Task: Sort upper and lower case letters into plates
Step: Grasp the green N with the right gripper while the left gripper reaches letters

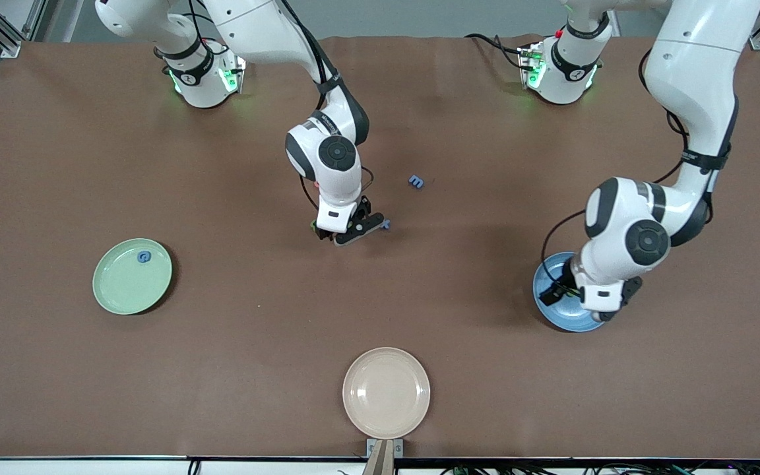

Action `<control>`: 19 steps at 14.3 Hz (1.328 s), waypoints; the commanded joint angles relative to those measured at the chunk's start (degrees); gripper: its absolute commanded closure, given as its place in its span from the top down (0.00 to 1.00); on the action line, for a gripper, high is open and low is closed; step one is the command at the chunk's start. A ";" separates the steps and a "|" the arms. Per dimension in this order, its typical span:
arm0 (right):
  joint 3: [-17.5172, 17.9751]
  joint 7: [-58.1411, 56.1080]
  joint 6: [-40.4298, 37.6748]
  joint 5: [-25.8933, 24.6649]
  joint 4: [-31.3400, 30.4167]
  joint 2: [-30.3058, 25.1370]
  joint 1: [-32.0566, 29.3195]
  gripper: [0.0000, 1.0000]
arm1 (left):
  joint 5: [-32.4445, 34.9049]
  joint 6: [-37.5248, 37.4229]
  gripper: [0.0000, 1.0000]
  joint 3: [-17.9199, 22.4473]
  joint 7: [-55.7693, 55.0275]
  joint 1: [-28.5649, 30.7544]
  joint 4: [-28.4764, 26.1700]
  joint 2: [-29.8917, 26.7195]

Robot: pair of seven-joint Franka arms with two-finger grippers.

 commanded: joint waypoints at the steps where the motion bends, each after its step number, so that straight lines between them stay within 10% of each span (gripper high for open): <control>1: 1.26 -1.76 1.08 1.61 0.59 0.87 -1.00 0.85 | 1.14 -0.64 1.00 -4.84 -6.50 -0.40 -1.80 -1.53; 9: 1.52 -1.77 1.08 1.69 0.42 1.22 -1.09 0.63 | 1.23 4.79 0.99 -6.08 -30.30 -17.51 -2.59 1.63; 19: 1.44 -7.36 -4.51 1.61 0.16 -1.92 -3.79 0.14 | 1.23 16.49 0.98 -6.17 -42.46 -27.21 -21.83 -6.88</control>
